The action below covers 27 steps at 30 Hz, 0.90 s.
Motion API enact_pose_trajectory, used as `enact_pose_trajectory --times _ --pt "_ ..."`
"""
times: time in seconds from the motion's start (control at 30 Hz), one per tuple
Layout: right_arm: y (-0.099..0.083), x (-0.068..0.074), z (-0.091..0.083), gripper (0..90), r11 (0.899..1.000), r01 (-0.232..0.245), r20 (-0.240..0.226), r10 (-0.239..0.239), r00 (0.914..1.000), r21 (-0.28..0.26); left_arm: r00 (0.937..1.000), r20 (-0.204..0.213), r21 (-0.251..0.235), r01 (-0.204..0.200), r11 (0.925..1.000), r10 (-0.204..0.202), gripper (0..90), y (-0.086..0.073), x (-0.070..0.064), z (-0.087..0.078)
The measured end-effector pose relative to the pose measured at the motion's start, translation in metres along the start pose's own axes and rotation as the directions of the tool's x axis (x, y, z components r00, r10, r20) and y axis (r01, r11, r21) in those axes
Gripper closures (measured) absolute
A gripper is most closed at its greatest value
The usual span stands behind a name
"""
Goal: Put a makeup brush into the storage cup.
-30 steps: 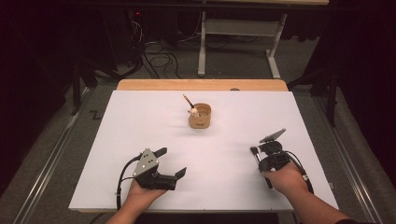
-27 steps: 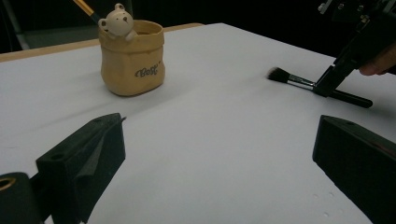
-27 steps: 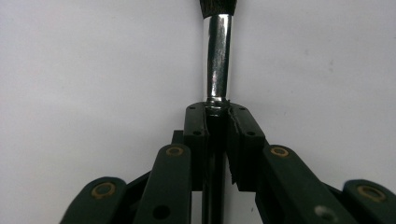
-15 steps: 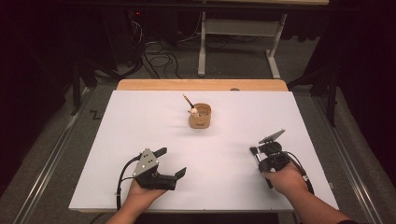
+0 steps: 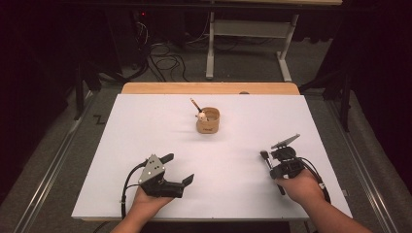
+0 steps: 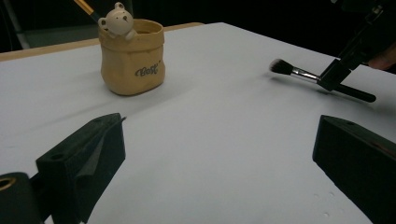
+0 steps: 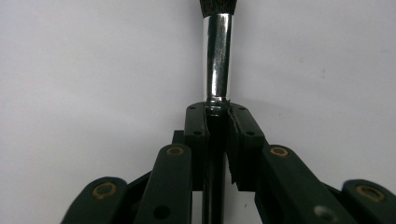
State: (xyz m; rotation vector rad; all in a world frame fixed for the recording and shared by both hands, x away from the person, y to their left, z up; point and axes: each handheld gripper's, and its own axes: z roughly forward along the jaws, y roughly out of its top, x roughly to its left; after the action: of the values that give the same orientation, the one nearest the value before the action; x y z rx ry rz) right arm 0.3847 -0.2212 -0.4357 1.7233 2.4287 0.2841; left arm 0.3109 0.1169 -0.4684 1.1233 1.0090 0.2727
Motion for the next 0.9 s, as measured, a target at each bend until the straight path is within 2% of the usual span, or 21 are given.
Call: enact_pose_trajectory --times 0.1,0.27,0.37,0.53,0.73,0.9 --pt "0.0 0.002 -0.004 80.4 0.999 0.04 0.0 -0.04 0.9992 -0.025 1.0 -0.001 0.0 -0.001 1.0 0.001 3.4 0.0 0.0 0.0" --pt "-0.003 0.001 -0.007 80.4 0.994 0.066 -0.011 -0.067 0.9977 -0.084 1.0 -0.002 0.001 0.0 1.0 0.0 3.4 0.0 0.0 0.0" --pt "-0.006 0.0 -0.005 80.4 0.993 0.067 -0.018 -0.069 0.9974 -0.098 1.0 -0.001 0.002 0.0 1.0 0.0 3.4 0.0 0.0 0.0" --pt "-0.011 -0.001 -0.002 80.4 0.985 0.072 -0.057 -0.081 0.9951 -0.157 1.0 -0.002 0.004 -0.004 1.0 0.004 3.4 0.0 0.001 0.0" --pt "-0.015 -0.005 -0.002 80.4 0.966 0.054 -0.104 -0.082 0.9912 -0.252 1.0 -0.005 0.004 -0.006 1.0 0.006 3.3 0.0 0.002 0.0" --pt "-0.017 -0.006 -0.001 80.4 0.942 0.055 -0.128 -0.102 0.9865 -0.332 0.9999 -0.009 0.002 -0.008 1.0 0.008 3.4 -0.001 0.001 0.001"
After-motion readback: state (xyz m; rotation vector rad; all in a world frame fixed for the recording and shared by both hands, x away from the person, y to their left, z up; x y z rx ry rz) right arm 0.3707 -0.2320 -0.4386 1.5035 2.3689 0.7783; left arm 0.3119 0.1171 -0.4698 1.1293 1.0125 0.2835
